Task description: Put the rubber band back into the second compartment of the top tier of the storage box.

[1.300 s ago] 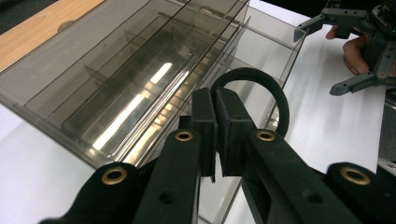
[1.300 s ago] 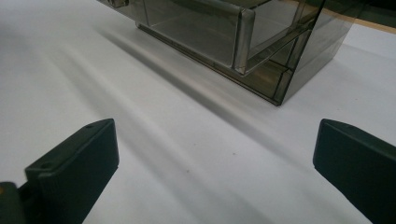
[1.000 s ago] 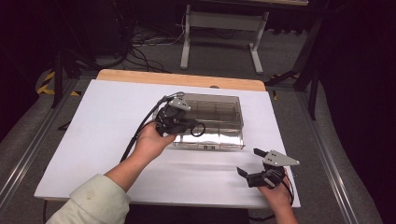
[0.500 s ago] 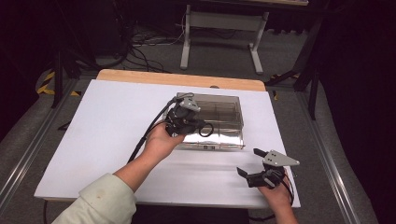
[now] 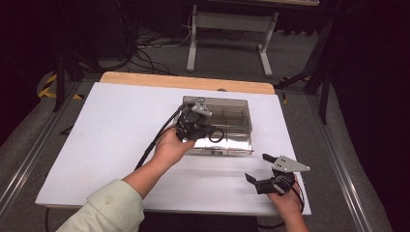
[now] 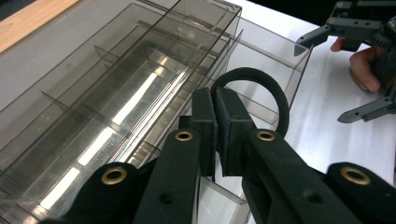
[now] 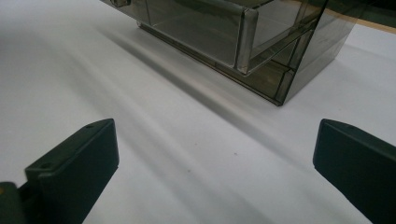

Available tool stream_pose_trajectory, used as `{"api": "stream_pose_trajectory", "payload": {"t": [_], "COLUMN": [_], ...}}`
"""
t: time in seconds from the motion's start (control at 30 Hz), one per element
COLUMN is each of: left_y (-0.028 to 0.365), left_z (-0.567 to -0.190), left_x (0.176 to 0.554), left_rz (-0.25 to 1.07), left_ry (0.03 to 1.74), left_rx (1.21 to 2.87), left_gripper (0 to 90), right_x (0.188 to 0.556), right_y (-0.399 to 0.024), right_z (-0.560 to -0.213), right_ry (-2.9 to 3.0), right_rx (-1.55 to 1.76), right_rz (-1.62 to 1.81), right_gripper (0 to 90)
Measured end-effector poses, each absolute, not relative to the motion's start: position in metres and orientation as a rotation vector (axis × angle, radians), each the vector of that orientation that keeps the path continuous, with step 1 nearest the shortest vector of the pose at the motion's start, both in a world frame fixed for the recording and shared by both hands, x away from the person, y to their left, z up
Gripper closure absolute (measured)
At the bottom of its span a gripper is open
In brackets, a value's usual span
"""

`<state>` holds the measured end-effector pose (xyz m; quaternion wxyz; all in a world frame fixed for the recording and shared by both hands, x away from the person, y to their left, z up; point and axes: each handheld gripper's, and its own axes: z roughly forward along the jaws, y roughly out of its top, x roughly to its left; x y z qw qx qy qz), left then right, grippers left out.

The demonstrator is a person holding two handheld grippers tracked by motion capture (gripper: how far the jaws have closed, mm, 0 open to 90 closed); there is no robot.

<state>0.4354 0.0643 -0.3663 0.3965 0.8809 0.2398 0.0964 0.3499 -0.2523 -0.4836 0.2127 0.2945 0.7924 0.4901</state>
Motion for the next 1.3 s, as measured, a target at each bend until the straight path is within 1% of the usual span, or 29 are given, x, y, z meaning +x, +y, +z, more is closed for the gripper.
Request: {"api": "stream_pose_trajectory", "payload": {"t": [0.6,1.3], "left_y": [0.055,0.051], "left_z": [-0.38,-0.388], "left_x": [0.444,0.444], "left_rz": [0.245,0.255], "left_ry": [0.635,0.639], "left_rx": [2.287,2.344], "left_gripper": [86.6,86.1], "right_x": [0.35,0.35], "right_y": [-0.252,-0.252], "right_z": [-0.484,-0.484], "right_ry": [2.2,2.2], "right_rx": [0.824,0.821], "right_rz": [1.365,1.364], "right_gripper": [0.9,0.9]}}
